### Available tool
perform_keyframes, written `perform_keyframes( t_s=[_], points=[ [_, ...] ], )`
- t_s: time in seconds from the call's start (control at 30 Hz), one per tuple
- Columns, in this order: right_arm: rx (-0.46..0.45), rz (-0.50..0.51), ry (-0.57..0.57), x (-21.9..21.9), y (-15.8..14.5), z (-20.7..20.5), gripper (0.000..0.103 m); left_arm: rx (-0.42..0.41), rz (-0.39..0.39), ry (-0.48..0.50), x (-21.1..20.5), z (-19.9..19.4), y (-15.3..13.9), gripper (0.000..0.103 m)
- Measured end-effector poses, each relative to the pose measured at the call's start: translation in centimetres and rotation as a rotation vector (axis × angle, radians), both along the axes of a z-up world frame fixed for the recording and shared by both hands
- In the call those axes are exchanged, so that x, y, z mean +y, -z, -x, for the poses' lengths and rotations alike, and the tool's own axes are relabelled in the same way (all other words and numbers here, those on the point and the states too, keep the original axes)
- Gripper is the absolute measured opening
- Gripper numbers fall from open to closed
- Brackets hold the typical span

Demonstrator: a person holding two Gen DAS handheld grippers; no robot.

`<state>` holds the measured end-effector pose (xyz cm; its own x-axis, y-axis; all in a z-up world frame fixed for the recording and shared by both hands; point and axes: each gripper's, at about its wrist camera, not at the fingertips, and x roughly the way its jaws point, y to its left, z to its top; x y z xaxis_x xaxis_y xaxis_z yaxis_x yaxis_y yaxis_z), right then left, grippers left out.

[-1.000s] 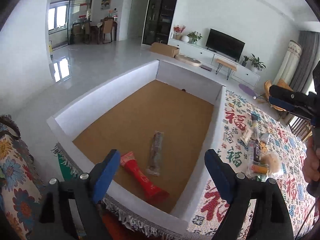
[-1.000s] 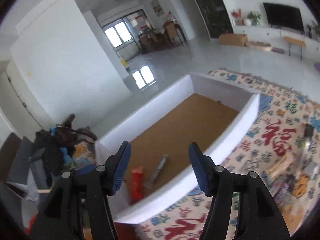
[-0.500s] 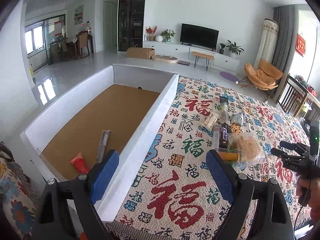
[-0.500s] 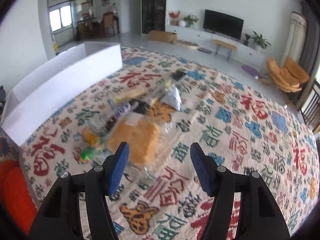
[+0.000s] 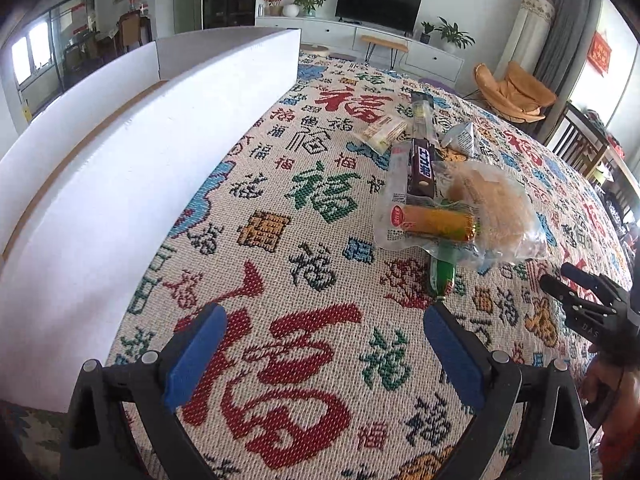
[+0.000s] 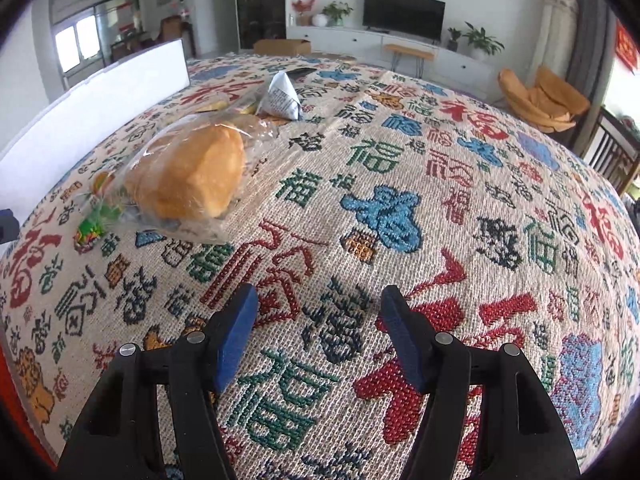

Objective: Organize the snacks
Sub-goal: 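Move both open tools back over the snack pile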

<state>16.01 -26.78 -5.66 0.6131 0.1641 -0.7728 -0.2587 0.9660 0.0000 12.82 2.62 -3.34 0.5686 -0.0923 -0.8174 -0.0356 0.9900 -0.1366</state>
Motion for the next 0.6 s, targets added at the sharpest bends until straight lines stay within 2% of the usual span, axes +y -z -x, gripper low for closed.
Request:
perform_keyframes(
  t_s=[0.2, 0.4, 0.6],
  points=[
    [0.004, 0.019, 0.021, 0.0, 0.2, -0.1, 0.076, -0.006, -0.012, -0.026, -0.4, -0.3, 2.4, 0.098],
    [0.001, 0.029, 0.026, 0.1, 0.3, -0.1, 0.077, 0.01, 0.017, -0.052, 0.4, -0.3, 3.1, 0.098],
    [-0.005, 0.035, 0.03, 0.1, 0.2, -0.1, 0.077, 0.001, 0.0, -0.049, 0.1, -0.3, 3.2, 0.099]
  ],
)
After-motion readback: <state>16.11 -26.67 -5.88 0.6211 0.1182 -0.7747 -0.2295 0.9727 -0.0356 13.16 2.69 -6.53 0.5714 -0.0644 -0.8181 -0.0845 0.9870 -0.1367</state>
